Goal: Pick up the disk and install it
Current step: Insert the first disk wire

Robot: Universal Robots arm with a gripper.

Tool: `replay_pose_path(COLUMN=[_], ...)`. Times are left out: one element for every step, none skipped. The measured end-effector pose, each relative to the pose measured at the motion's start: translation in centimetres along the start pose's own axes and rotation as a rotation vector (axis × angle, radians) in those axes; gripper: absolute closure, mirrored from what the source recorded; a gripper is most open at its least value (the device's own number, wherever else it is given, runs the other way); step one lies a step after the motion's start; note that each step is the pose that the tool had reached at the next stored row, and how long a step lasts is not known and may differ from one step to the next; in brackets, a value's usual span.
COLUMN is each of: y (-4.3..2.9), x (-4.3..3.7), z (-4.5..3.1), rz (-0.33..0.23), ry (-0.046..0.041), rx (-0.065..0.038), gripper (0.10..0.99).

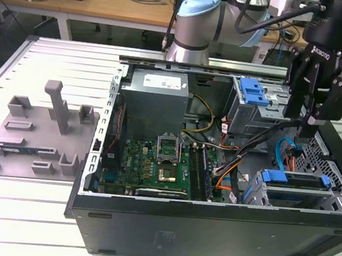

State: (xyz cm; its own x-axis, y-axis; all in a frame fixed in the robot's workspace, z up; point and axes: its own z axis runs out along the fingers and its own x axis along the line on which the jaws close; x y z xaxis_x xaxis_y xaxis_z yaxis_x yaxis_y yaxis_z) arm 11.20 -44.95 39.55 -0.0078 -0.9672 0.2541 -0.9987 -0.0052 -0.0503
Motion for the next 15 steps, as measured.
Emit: replay_pose_path(y=[-0.02,-0.05,-0.08,-0.08,-0.09,-0.09,-0.08,-0.08,-0.08,-0.09,-0.12,-0.15,-0.18,-0.25,-0.37], x=[-0.36,-0.8,-1.15,-1.44,-1.61,-1.66,-1.69,-1.7,-1.79,-1.93,-2.09,-2.18,-2.25,-2.38,-2.69], z=[-0.06,-0.1,-0.12,-0.09,-0.08,-0.08,-0.08,-0.09,-0.11,-0.13,-0.14,-0.11,-0.09,-0.07,-0.06], rz=[-0.001,-0.002,-0.003,-0.004,-0.005,-0.005,-0.005,-0.005,-0.005,-0.007,-0.016,-0.027,-0.03,-0.032,-0.033], ry=[0.025,0.0502,0.0688,0.0828,0.095,0.0987,0.1011,0.102,0.1033,0.1042,0.1043,0.1045,0.1054,0.1069,0.11], rx=[0.0,0.0,0.001,0.001,0.001,0.001,0.001,0.001,0.001,0.001,0.004,0.008,0.009,0.009,0.01], gripper=[0.502,0.502,0.502,0.518,0.518,0.592,0.592,0.592,0.592,0.592,0.592,0.592,0.592,0.604,0.675])
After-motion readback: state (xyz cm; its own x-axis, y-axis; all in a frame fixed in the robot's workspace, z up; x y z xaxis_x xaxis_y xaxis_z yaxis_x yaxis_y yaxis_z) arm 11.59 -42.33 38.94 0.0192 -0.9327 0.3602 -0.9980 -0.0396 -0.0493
